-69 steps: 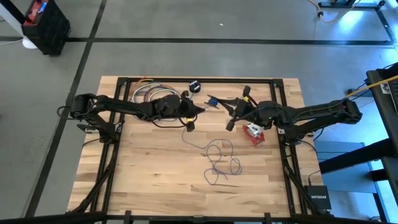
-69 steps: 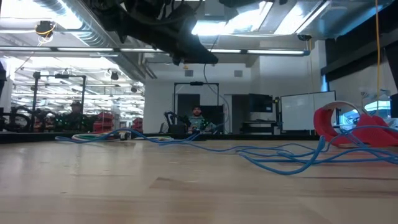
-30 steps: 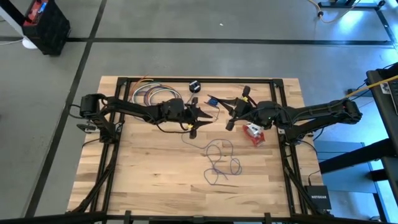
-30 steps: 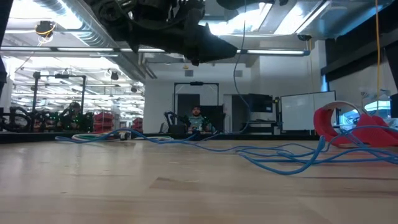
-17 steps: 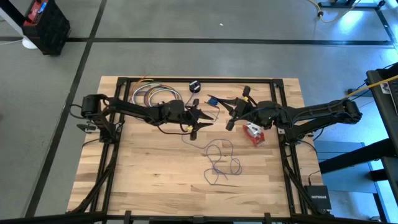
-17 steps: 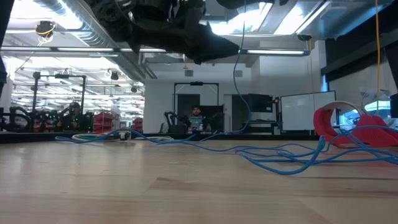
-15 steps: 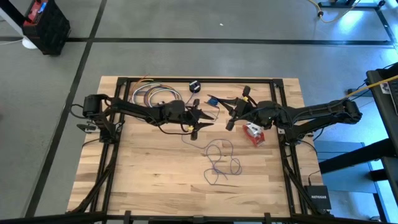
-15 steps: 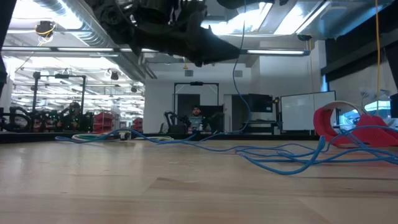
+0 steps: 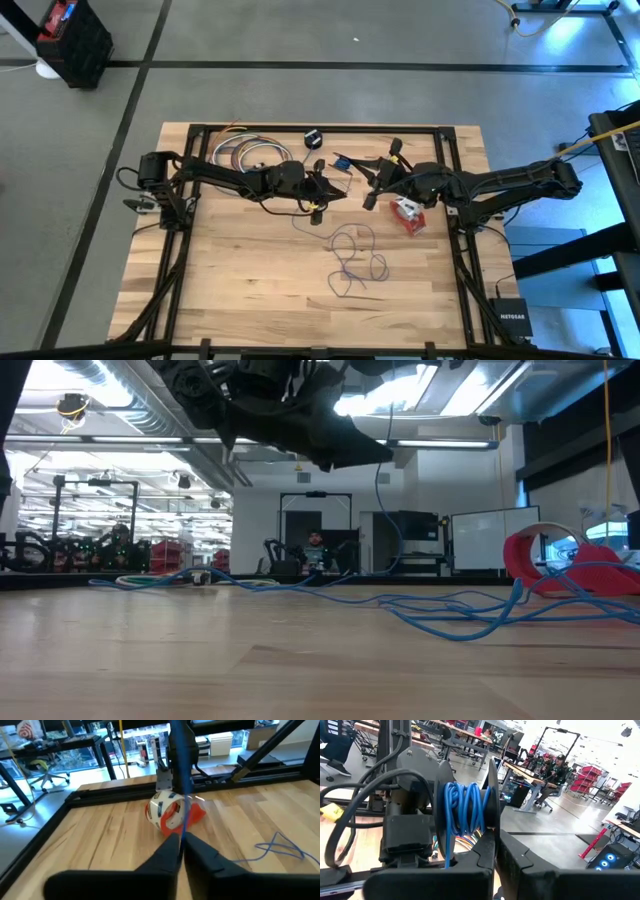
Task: Coil cords
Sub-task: Coil the blue wire onto the spool
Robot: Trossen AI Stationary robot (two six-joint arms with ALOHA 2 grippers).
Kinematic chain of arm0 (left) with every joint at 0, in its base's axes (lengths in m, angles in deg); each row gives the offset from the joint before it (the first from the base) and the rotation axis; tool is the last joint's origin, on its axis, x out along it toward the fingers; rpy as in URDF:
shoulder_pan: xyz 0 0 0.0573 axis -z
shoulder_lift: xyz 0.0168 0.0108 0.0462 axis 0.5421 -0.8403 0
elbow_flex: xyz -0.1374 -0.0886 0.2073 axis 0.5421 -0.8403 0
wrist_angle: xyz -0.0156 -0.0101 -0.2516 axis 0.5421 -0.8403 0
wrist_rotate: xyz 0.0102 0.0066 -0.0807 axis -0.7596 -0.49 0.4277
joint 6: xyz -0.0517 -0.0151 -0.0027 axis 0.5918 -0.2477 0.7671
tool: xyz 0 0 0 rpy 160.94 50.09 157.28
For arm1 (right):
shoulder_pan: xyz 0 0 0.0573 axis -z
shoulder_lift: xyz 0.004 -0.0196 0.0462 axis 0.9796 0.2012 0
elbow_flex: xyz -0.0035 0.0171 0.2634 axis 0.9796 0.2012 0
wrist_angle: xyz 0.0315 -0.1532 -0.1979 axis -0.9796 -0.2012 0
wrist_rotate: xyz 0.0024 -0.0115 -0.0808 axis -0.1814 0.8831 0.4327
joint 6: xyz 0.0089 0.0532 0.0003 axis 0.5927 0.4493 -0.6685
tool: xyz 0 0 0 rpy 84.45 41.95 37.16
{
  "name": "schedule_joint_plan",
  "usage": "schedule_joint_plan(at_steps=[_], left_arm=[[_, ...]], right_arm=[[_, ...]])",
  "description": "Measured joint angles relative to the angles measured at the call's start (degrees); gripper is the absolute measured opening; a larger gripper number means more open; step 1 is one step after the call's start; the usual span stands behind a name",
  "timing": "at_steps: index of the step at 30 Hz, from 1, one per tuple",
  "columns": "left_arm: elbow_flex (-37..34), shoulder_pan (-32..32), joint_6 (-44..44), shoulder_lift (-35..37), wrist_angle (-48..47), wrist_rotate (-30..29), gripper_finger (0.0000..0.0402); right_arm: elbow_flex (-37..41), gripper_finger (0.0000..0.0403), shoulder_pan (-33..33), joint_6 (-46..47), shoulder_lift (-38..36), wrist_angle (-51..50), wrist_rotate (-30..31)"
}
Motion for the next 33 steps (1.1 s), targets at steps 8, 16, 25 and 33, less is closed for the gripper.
schedule_joint_plan(at_steps=[8, 16, 25, 33], left_arm=[[0.04, -2.27, 0.14, 0.7, -6.91, -8.05, 0.0004], [0.02, -3.63, 0.58, 7.64, -19.65, -11.95, 0.0003], [-0.02, -3.09, 1.59, 13.17, -28.71, -13.61, 0.0002], [0.0, -1.63, 3.76, 15.82, -31.5, -13.6, 0.0001]], right_arm=[[0.07, 0.0012, -1.36, -0.07, 0.13, -2.94, 1.06], [0.02, 0.0012, -2.27, 2.36, 0.55, -11.08, 3.15], [0.13, 0.0012, -2.23, 3.49, 6.46, -17.63, 6.01], [0.15, 0.0012, -0.06, 3.21, 14.07, -17.53, 11.92]])
